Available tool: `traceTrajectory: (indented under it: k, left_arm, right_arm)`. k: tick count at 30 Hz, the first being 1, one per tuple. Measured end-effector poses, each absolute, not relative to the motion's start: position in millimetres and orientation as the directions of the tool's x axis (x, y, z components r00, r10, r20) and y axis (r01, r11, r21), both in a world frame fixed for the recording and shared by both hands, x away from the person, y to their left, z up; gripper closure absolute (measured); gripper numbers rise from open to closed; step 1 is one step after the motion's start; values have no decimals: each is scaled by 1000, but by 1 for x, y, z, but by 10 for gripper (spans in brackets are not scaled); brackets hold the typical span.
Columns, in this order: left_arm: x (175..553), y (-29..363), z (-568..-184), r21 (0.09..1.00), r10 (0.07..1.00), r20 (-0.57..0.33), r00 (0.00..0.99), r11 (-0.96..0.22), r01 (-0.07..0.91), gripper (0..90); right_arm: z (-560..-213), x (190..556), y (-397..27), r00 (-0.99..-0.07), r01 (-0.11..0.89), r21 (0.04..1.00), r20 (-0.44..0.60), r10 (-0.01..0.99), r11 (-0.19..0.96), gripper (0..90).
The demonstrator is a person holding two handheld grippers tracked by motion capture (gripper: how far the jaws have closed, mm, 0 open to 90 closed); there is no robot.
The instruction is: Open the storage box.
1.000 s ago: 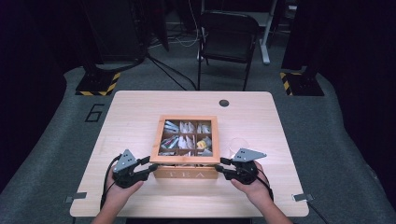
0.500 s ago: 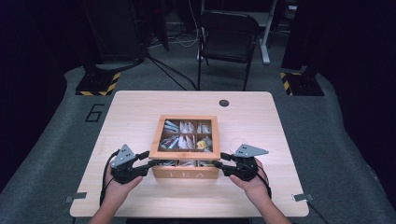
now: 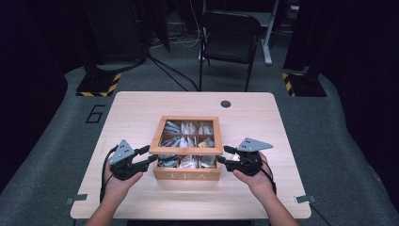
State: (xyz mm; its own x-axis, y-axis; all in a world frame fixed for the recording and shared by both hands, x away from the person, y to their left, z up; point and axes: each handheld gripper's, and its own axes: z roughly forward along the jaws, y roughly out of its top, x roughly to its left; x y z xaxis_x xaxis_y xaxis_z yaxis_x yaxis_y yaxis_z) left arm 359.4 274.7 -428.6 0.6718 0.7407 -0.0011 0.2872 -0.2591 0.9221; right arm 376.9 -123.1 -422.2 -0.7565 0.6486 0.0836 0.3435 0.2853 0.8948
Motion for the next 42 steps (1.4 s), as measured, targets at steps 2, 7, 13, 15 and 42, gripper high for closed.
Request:
traceTrajectory:
  k: [2,7,13,15,42]
  left_arm:
    - [361,274,-424,922,741,11,672,-268,281,547]
    - [367,275,-415,925,740,18,673,-268,269,548]
    - [370,275,-411,928,738,14,675,-261,266,551]
    - [372,276,-409,928,736,9,677,-259,269,552]
    - [387,278,-392,933,730,22,683,-261,249,579]
  right_arm:
    - [-419,378,-124,-756,337,898,80,649,282,495]
    - [-410,382,-123,-757,311,910,63,650,273,495]
    - [-405,386,-119,-758,309,909,56,650,281,491]
    - [-402,388,-119,-760,301,909,45,648,289,493]
    - [-382,401,-120,-760,291,910,33,649,295,549]
